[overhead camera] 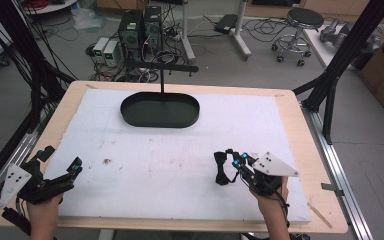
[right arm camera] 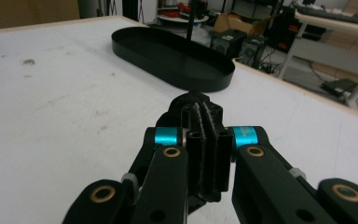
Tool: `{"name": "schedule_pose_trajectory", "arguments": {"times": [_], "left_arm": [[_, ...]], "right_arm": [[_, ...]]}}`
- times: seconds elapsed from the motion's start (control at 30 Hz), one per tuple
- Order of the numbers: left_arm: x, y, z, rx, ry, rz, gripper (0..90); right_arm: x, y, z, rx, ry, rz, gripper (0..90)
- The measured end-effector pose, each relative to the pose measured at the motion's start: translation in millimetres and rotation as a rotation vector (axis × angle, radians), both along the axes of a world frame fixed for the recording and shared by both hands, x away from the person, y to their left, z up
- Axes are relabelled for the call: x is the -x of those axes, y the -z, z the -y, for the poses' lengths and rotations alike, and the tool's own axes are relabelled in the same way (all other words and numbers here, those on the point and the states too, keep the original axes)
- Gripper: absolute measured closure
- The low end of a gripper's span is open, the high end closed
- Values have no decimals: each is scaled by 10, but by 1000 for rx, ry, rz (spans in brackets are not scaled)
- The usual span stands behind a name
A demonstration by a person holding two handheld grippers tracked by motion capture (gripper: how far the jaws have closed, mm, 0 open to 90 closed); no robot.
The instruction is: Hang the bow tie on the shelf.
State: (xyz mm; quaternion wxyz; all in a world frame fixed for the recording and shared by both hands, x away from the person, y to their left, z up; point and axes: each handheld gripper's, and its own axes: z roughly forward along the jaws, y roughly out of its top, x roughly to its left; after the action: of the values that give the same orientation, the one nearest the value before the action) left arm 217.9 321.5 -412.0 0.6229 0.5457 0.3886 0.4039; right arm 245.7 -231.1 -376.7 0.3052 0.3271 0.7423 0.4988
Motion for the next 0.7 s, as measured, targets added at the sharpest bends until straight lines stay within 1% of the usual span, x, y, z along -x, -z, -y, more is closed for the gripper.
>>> {"name": "schedule_pose_trajectory", "arguments": {"times": [0.03, 0.07, 0.13, 0.17, 0.2, 0.23, 0.3, 0.43, 0.53, 0.57, 0.7], "left_arm": [[1, 0, -3, 0, -1, 1, 62], [1, -1, -4, -1, -2, 1, 62], [0, -2, -5, -3, -3, 3, 61], [-1, -1, -4, -3, -3, 4, 61], [-2, 1, -3, -3, -2, 3, 62], [-4, 3, 0, -3, -2, 4, 62], [-7, 6, 4, -10, -1, 1, 61], [-4, 4, 19, -23, -2, 10, 61], [-6, 1, 16, -13, 0, 14, 62], [-6, 1, 10, -13, 1, 13, 62], [-7, 5, 4, -9, -2, 15, 62]], "right_arm": [[0, 0, 0, 0, 0, 0, 878], [-20, -41, -22, 4, 2, 7, 879], [-64, -128, -66, 17, -5, 36, 878], [-97, -221, -111, 26, -14, 60, 878], [-117, -266, -132, 22, -19, 69, 878], [-117, -266, -132, 22, -19, 69, 878], [-165, -352, -173, 24, -21, 82, 878], [-273, -499, -260, 31, -30, 110, 878], [-361, -578, -339, 35, -47, 130, 878], [-393, -601, -363, 38, -51, 143, 879], [-514, -689, -447, 22, -64, 169, 879]]}}
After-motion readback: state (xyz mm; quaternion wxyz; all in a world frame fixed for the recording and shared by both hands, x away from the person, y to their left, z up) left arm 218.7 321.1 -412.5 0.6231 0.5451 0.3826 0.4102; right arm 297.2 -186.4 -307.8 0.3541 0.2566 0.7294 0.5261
